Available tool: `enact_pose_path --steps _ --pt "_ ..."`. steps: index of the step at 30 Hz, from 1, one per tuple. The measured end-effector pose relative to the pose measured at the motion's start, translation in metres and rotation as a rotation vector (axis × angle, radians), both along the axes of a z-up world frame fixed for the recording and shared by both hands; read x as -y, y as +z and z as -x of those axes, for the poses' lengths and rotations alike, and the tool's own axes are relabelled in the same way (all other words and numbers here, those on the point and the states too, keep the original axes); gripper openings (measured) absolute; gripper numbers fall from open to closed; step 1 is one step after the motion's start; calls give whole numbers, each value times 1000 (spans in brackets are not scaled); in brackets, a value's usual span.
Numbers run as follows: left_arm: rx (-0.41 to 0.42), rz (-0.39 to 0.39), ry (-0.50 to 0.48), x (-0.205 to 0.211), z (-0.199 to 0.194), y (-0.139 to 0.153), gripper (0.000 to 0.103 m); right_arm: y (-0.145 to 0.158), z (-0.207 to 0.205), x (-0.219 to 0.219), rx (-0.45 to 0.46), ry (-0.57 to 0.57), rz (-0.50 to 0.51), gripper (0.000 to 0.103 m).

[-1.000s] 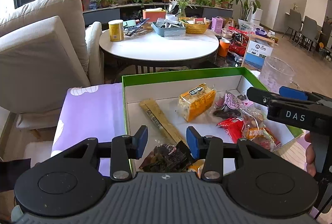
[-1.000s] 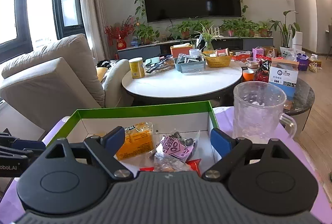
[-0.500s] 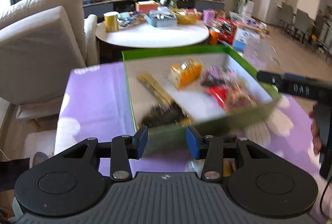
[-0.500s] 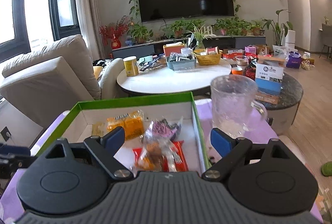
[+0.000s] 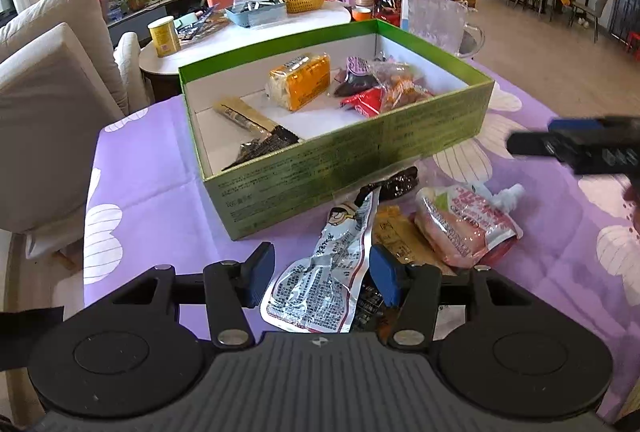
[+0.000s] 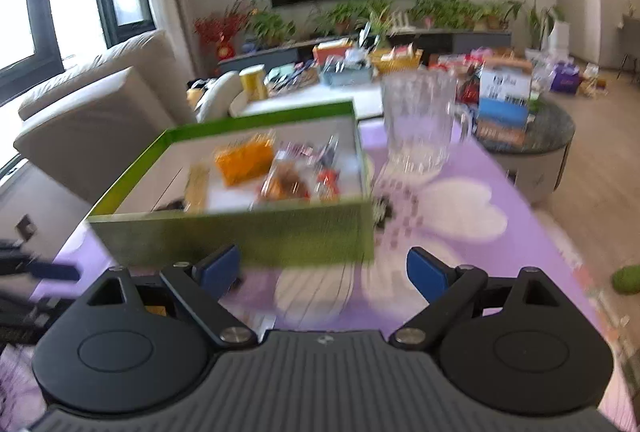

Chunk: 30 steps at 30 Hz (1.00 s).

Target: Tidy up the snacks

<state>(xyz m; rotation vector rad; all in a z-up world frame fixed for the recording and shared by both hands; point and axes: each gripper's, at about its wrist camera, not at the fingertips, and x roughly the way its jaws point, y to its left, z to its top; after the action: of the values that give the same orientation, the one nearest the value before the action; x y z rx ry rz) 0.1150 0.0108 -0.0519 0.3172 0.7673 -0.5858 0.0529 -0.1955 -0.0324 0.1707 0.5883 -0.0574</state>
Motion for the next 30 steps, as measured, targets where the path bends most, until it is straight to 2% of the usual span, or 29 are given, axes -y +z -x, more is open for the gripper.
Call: enact_pose_path --steps 4,8,12,18,26,30 --pt "-3 -27 -15 3 0 -6 50 -8 17 -3 -36 35 -57 59" --pt "-5 -49 -15 6 -2 -12 50 -13 28 -12 -49 87 -63 59" --pt "-35 -29 8 5 -12 -17 50 -20 29 -21 -84 132 -78 59" --pt "-96 49 55 -3 -30 -22 53 -33 23 -33 -127 161 -85 59" --pt "-179 201 104 -20 -51 -23 53 -39 6 -47 -138 177 -63 59" --pt "-205 290 93 -27 -55 -19 32 -42 0 -55 -117 168 -22 59"
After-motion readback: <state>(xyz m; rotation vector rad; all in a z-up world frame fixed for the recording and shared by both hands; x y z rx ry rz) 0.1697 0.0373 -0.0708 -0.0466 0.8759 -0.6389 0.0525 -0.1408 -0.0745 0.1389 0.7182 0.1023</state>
